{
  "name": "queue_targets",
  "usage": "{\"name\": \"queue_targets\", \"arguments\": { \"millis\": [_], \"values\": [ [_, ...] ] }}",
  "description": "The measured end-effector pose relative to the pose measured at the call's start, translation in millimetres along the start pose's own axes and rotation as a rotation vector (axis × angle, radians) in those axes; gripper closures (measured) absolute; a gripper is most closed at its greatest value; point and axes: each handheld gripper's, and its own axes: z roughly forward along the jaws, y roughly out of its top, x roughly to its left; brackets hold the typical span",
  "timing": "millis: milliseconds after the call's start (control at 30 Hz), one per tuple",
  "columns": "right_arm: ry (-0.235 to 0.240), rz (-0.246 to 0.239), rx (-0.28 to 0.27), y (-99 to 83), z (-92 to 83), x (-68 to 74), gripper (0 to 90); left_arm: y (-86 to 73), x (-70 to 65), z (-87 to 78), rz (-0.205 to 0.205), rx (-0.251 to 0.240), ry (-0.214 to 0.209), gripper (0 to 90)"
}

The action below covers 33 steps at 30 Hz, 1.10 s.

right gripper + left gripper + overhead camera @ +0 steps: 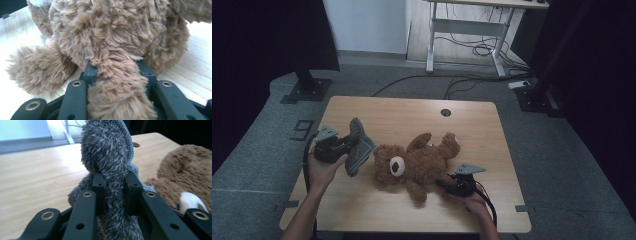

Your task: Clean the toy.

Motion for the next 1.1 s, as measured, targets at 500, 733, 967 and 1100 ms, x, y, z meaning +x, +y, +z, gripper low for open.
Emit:
{"name": "queue_targets", "arguments": {
  "millis": [500,733,967,1100],
  "values": [
    [0.004,0.002,-0.002,-0.2,0.5,-0.6,60.6,-52.7,-31.4,62.0,0.068,0.24,0.027,75.3],
    [0.003,0.002,-0.001,-0.2,0.4,-0.6,60.6,-70.5,-27.1,70.9,0.03,0.3,-0.007,75.2],
    [0.005,0.005,-0.001,-0.4,0.0,-1.4,60.4,-56.1,-20.7,47.1,-0.044,0.133,-0.043,75.3],
    [0.009,0.003,-0.001,-0.3,0.4,-1.8,60.4,-38.5,-20.9,27.3,-0.062,0.03,-0.076,75.5]
  ]
}}
